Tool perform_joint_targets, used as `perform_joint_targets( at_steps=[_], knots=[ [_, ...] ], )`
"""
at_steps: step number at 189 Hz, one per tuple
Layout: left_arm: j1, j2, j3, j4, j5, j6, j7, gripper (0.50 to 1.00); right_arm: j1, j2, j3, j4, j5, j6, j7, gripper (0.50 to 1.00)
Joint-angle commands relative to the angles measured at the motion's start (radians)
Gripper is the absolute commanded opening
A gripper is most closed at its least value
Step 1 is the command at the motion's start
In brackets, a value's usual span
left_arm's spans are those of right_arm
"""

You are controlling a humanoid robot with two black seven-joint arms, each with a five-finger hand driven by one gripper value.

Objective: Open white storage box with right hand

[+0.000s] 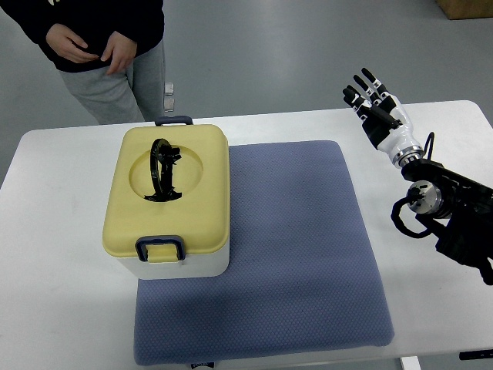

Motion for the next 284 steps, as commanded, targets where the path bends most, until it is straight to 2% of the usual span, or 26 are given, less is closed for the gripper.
perform_joint_targets(
  at_steps=[1,257,284],
  knots=[
    [0.0,0.0,0.0,0.0,0.0,0.0,0.0,1.0,0.0,0.0,0.0,0.0,0.001,0.001,0.0,0.93],
    [-0.003,0.0,-0.001,0.014,-0.001,0.012,-0.001,1.0,0.003,-0.012,0.0,0.011,-0.001,-0.005,0.002,0.93],
    [-0.003,0.0,-0.001,0.014,-0.001,0.012,-0.001,1.0,0.051,-0.015,-0.017,0.016,-0.013,-0.007,0.002,0.93]
  ],
)
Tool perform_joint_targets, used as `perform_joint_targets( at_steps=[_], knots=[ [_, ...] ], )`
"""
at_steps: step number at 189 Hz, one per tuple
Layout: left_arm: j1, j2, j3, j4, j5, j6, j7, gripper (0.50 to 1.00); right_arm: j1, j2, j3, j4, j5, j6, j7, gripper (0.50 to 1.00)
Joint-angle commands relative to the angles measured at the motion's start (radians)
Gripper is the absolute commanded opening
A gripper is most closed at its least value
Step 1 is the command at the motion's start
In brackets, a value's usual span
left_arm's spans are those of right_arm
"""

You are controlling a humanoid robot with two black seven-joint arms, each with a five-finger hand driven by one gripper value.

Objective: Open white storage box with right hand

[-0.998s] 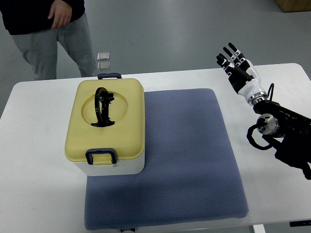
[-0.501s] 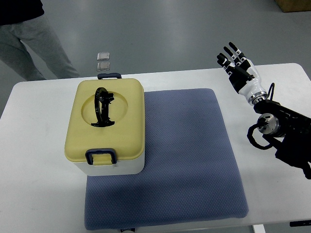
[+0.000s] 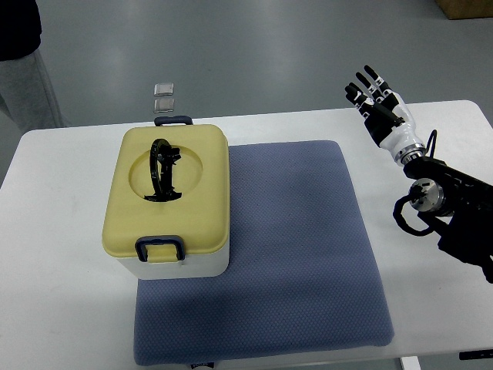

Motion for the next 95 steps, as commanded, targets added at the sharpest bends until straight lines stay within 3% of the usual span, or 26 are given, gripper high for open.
perform_joint_targets(
  at_steps=[1,24,67,95],
  knots=[
    [0.0,0.0,0.0,0.0,0.0,0.0,0.0,1.0,0.04,-0.003,-0.014,0.005,-0.016,-0.001,0.0,0.93],
    [0.0,0.0,0.0,0.0,0.0,0.0,0.0,1.0,0.084,-0.023,-0.012,0.007,-0.123,0.001,0.049,0.93],
    [0.0,0.0,0.0,0.0,0.0,0.0,0.0,1.0,0.212,-0.08,-0.012,0.036,-0.423,0.014,0.049,0.93],
    [0.0,0.0,0.001,0.0,0.0,0.0,0.001,1.0,0.311,-0.104,-0.011,0.118,-0.743,0.013,0.049,0.93]
  ],
)
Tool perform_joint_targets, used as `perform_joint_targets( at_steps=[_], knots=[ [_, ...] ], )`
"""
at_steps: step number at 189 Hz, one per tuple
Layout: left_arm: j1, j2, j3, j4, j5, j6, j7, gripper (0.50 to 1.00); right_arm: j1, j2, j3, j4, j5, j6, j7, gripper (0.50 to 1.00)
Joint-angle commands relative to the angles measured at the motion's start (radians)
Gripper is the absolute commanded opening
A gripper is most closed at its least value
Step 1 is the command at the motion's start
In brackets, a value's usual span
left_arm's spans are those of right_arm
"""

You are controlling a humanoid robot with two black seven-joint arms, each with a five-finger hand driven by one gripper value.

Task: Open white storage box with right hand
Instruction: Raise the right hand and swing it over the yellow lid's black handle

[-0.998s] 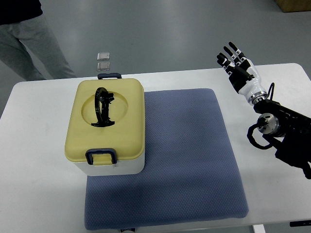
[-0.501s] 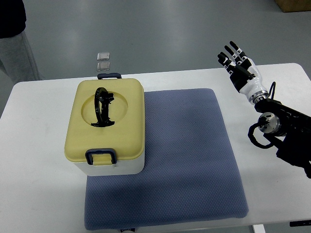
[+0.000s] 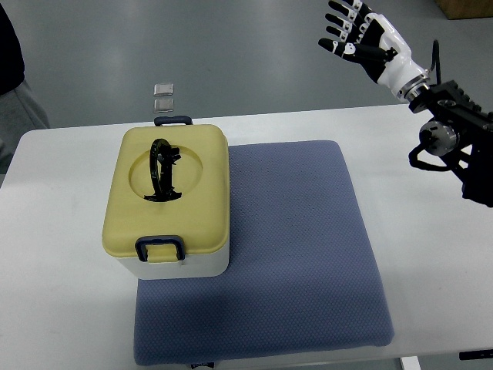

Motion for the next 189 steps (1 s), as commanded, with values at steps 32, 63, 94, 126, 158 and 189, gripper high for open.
perform_joint_targets(
  at_steps=[32,63,94,126,158,189],
  knots=[
    [0.0,0.0,-0.001,0.0,0.0,0.0,0.0,1.0,0.18,0.007,-0.002,0.116,-0.468,0.002,0.0,0.93],
    [0.0,0.0,-0.001,0.0,0.0,0.0,0.0,1.0,0.263,0.052,-0.022,0.171,-0.701,0.023,0.0,0.928],
    [0.0,0.0,-0.001,0.0,0.0,0.0,0.0,1.0,0.272,0.141,-0.025,0.217,-0.926,0.022,0.0,0.928],
    [0.0,0.0,-0.001,0.0,0.0,0.0,0.001,1.0,0.284,0.199,-0.025,0.245,-1.094,0.011,0.0,0.928],
    [0.0,0.0,-0.001,0.0,0.0,0.0,0.001,1.0,0.287,0.214,-0.039,0.299,-1.149,0.013,0.0,0.924],
    [0.0,0.0,-0.001,0.0,0.0,0.0,0.0,1.0,0.289,0.214,-0.116,0.349,-1.195,0.011,0.0,0.917]
  ],
)
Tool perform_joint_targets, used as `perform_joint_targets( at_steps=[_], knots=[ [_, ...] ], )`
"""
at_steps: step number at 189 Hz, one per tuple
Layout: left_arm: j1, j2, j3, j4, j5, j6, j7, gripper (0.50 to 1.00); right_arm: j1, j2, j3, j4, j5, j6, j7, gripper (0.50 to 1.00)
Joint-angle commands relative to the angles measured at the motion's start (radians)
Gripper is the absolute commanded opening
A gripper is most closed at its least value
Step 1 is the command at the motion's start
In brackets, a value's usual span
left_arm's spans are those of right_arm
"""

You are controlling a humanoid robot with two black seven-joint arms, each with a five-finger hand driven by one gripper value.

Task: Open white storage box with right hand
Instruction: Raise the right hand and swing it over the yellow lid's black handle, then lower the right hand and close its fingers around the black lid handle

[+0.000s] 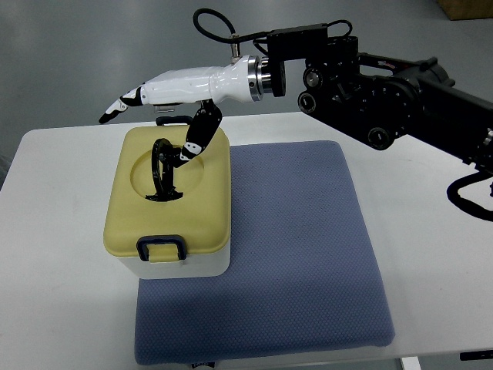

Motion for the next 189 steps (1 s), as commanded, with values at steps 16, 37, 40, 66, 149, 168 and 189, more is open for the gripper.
perform_joint_targets(
  at_steps=[16,37,40,66,149,168,189],
  knots=[
    [0.0,0.0,0.001,0.0,0.0,0.0,-0.001,1.0,-0.001,0.008,-0.056,0.021,-0.068,-0.009,0.0,0.905],
    [0.0,0.0,-0.001,0.0,0.0,0.0,0.001,1.0,0.001,0.013,-0.064,0.018,-0.09,-0.039,0.0,0.893],
    [0.0,0.0,-0.001,0.0,0.0,0.0,-0.001,1.0,0.001,0.013,-0.064,0.019,-0.091,-0.039,0.0,0.893],
    [0.0,0.0,-0.001,0.0,0.0,0.0,0.001,1.0,0.024,0.013,-0.064,0.019,-0.108,-0.039,0.0,0.868],
    [0.0,0.0,-0.001,0.0,0.0,0.0,-0.001,1.0,0.061,0.025,-0.113,0.004,-0.147,-0.052,0.0,0.785],
    [0.0,0.0,0.001,0.0,0.0,0.0,0.001,1.0,0.062,0.025,-0.124,0.001,-0.147,-0.056,0.0,0.778],
    [0.0,0.0,-0.001,0.0,0.0,0.0,-0.001,1.0,0.062,0.025,-0.132,0.001,-0.147,-0.058,0.0,0.742]
  ],
)
